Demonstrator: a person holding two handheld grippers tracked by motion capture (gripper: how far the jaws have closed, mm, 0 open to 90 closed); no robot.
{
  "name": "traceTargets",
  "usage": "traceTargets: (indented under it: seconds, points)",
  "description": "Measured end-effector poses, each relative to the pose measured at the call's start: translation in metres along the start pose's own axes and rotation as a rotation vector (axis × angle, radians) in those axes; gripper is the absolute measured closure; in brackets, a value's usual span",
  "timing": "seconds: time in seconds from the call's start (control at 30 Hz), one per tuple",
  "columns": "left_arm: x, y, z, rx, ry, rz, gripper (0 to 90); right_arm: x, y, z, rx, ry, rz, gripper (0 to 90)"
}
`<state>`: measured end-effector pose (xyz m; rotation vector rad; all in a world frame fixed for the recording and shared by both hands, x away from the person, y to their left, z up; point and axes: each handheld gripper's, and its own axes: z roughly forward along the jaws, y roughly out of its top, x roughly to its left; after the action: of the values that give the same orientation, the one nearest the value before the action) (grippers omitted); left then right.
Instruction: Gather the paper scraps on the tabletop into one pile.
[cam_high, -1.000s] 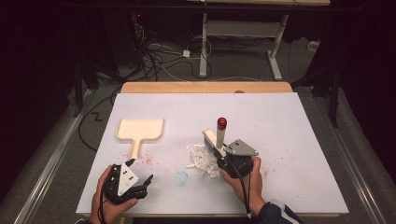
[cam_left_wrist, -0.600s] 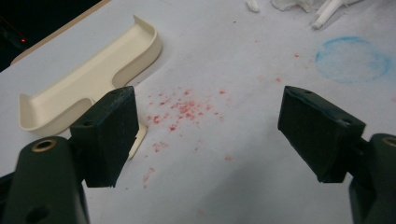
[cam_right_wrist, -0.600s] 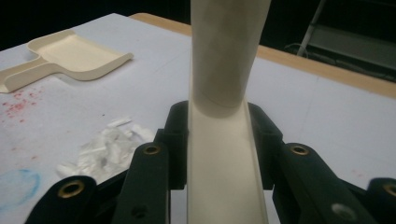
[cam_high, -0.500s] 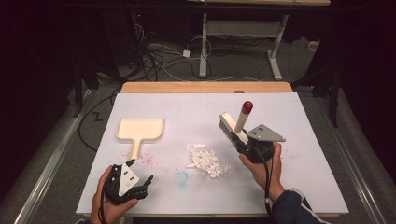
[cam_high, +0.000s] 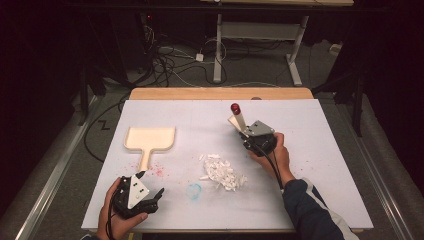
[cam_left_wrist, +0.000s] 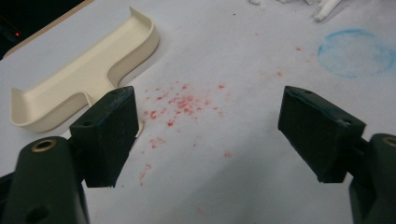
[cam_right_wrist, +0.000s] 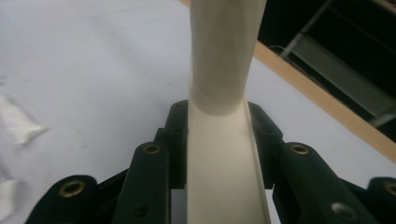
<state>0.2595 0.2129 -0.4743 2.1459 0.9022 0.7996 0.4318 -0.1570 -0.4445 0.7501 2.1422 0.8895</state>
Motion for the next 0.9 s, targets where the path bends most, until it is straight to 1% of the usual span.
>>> traceTargets:
  seconds: [0.03, 0.07, 0.1, 0.13, 0.2, 0.23, 0.27, 0.3, 0.33, 0.37, 0.4, 0.43, 0.5, 0.6, 0.67, 0.7, 0.77, 0.8, 0.9]
  points:
    - [-0.001, 0.0, 0.0, -0.001, 0.0, -0.001, 19.4, 0.005, 0.001, 0.0, 0.001, 0.041, -0.006, 67.1]
    - [-0.001, 0.0, 0.0, -0.002, -0.002, 0.0, 19.3, 0.01, 0.002, -0.001, 0.0, 0.072, -0.028, 66.8]
    - [-0.001, 0.0, 0.0, -0.001, -0.003, 0.0, 19.4, 0.02, 0.004, -0.006, -0.005, 0.122, -0.051, 66.4]
    - [-0.001, 0.0, 0.0, 0.0, -0.004, 0.0, 19.4, 0.02, 0.004, -0.006, -0.005, 0.122, -0.051, 66.4]
    - [-0.001, 0.0, 0.001, 0.003, -0.006, 0.002, 19.4, 0.03, 0.006, -0.015, -0.019, 0.178, -0.056, 66.7]
    - [-0.001, 0.0, 0.001, 0.005, -0.007, 0.004, 19.4, 0.034, 0.008, -0.02, -0.025, 0.214, -0.061, 66.9]
    - [-0.002, 0.0, 0.001, 0.005, -0.007, 0.006, 19.4, 0.039, 0.01, -0.025, -0.036, 0.247, -0.069, 67.1]
    - [-0.002, 0.0, 0.001, 0.006, -0.008, 0.008, 19.4, 0.043, 0.012, -0.03, -0.039, 0.27, -0.085, 67.2]
    - [-0.003, 0.001, 0.001, 0.004, -0.009, 0.01, 19.4, 0.048, 0.013, -0.035, -0.038, 0.285, -0.099, 67.2]
    - [-0.002, 0.001, 0.001, -0.003, -0.006, 0.023, 19.4, 0.051, 0.014, -0.04, -0.036, 0.306, -0.113, 67.2]
    - [-0.003, 0.001, 0.001, -0.004, -0.006, 0.025, 19.4, 0.054, 0.014, -0.046, -0.034, 0.317, -0.123, 67.2]
    - [-0.003, 0.001, 0.001, -0.005, -0.008, 0.025, 19.4, 0.055, 0.014, -0.051, -0.029, 0.307, -0.129, 67.2]
    - [-0.003, 0.001, 0.001, -0.004, -0.008, 0.025, 19.4, 0.052, 0.014, -0.064, -0.04, 0.321, -0.109, 67.4]
    - [-0.002, 0.001, 0.001, -0.004, -0.01, 0.024, 19.4, 0.039, 0.013, -0.082, -0.06, 0.279, -0.053, 67.5]
    - [-0.003, 0.001, 0.0, -0.007, -0.009, 0.025, 19.4, 0.031, 0.01, -0.094, -0.07, 0.261, -0.044, 67.4]
    - [-0.003, 0.001, 0.0, -0.008, -0.008, 0.026, 19.4, 0.028, 0.008, -0.099, -0.063, 0.257, -0.044, 67.5]
    - [-0.003, 0.002, -0.001, -0.009, -0.008, 0.028, 19.4, 0.021, 0.003, -0.111, -0.05, 0.261, -0.054, 67.5]
    - [-0.003, 0.002, -0.001, -0.009, -0.008, 0.03, 19.4, 0.018, 0.0, -0.117, -0.052, 0.261, -0.051, 67.5]
    - [-0.003, 0.002, 0.0, -0.008, -0.008, 0.029, 19.4, 0.008, -0.013, -0.136, -0.044, 0.282, -0.033, 67.5]
